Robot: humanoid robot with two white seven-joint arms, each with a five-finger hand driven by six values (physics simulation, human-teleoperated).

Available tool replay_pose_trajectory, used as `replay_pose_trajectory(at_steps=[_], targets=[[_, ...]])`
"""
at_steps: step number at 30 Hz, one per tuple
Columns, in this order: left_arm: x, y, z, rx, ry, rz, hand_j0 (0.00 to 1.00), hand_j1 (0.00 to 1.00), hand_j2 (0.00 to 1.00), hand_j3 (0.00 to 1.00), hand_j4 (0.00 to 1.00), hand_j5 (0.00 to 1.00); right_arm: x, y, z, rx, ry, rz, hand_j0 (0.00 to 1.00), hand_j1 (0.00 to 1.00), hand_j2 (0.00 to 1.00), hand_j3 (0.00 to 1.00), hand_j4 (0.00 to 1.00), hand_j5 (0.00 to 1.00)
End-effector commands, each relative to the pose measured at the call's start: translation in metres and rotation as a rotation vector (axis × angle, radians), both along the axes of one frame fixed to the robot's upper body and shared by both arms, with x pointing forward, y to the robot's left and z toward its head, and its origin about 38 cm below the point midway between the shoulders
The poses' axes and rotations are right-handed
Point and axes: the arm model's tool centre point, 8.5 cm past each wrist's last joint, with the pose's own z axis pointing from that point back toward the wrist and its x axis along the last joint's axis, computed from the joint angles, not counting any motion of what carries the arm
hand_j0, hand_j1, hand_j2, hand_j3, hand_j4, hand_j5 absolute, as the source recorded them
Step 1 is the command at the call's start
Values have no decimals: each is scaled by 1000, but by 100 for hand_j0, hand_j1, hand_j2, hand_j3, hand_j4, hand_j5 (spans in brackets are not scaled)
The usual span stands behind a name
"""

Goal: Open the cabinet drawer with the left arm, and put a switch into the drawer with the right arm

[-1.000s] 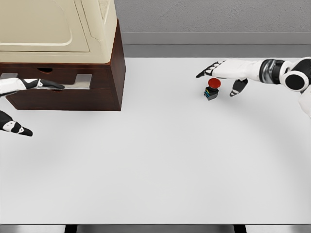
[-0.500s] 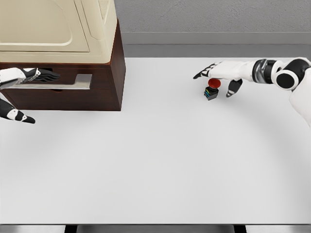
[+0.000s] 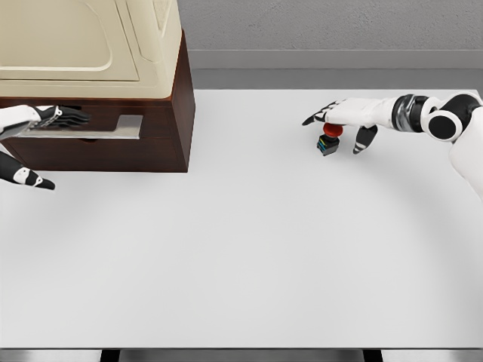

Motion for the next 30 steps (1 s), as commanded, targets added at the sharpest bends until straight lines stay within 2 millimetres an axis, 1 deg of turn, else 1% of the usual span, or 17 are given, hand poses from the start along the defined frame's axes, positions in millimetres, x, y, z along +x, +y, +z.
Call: replay_pose_trajectory(at_steps=[1,6,12,16,20,30], targets=[[1,2,0,5,-1,16,96,96,96,96,96,96,0,0,1,9,0,-4,100,100,100,100,100,100],[2,7,-5,62,1,35,96,96,96,96,96,96,1,4,1,12,-2,1,100,100,100,100,100,100],[3,8,-3,64,-9,47,96,96,96,96,96,96,2,2,3,12,-4,-3,100,100,100,100,100,100],[4,14,-7,86,-5,61,96,96,96,96,96,96,2,2,3,10,-4,-3,100,100,100,100,100,100],[5,17,-7,93,-9,69,96,96,96,96,96,96,2,2,3,10,-4,-3,100,100,100,100,100,100],[6,24,-14,111,4,88,96,96,96,96,96,96,4,1,10,13,-17,-3,100,100,100,100,100,100]])
